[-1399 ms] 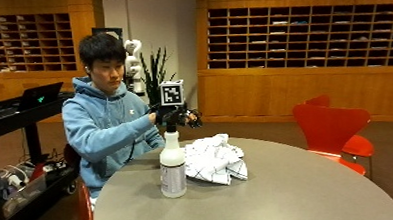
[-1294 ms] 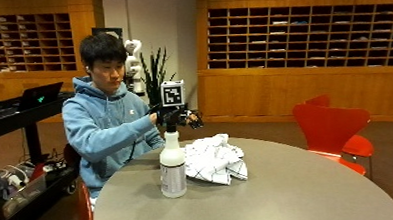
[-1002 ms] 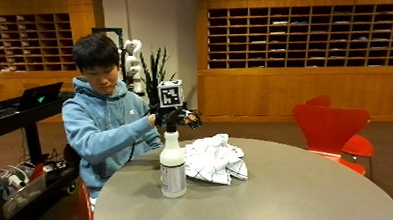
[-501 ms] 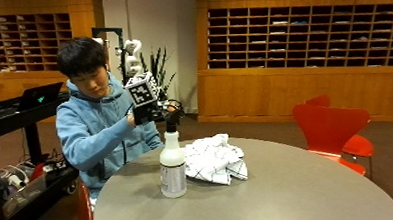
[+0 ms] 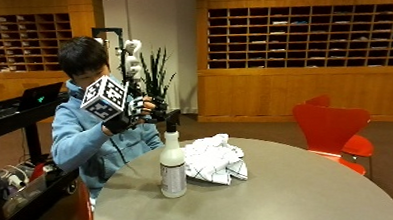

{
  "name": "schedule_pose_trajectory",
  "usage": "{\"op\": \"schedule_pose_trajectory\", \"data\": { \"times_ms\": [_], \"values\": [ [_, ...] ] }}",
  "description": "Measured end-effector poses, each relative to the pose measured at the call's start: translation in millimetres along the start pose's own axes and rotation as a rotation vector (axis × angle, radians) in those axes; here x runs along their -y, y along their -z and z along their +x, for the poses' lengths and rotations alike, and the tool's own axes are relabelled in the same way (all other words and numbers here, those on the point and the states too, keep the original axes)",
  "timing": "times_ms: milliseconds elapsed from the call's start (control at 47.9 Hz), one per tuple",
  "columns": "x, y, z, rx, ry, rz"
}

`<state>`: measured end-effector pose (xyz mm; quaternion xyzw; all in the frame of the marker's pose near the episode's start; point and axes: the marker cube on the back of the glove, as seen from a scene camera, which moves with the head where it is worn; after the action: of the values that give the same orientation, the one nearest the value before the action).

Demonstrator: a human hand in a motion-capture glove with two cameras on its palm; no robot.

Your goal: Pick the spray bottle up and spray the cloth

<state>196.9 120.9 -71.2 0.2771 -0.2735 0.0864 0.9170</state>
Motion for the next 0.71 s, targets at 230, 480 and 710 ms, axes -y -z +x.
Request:
{"op": "schedule_pose_trajectory", "data": {
  "times_ms": [230,480,710],
  "values": [
    [13.2,3.7,58.0,0.200,-0.106,0.062],
    [28.0,-7.6,99.0,0.343,-0.194,0.039],
    [36.6,-46.2,127.5,0.458,-0.272,-0.253]
  ]
}}
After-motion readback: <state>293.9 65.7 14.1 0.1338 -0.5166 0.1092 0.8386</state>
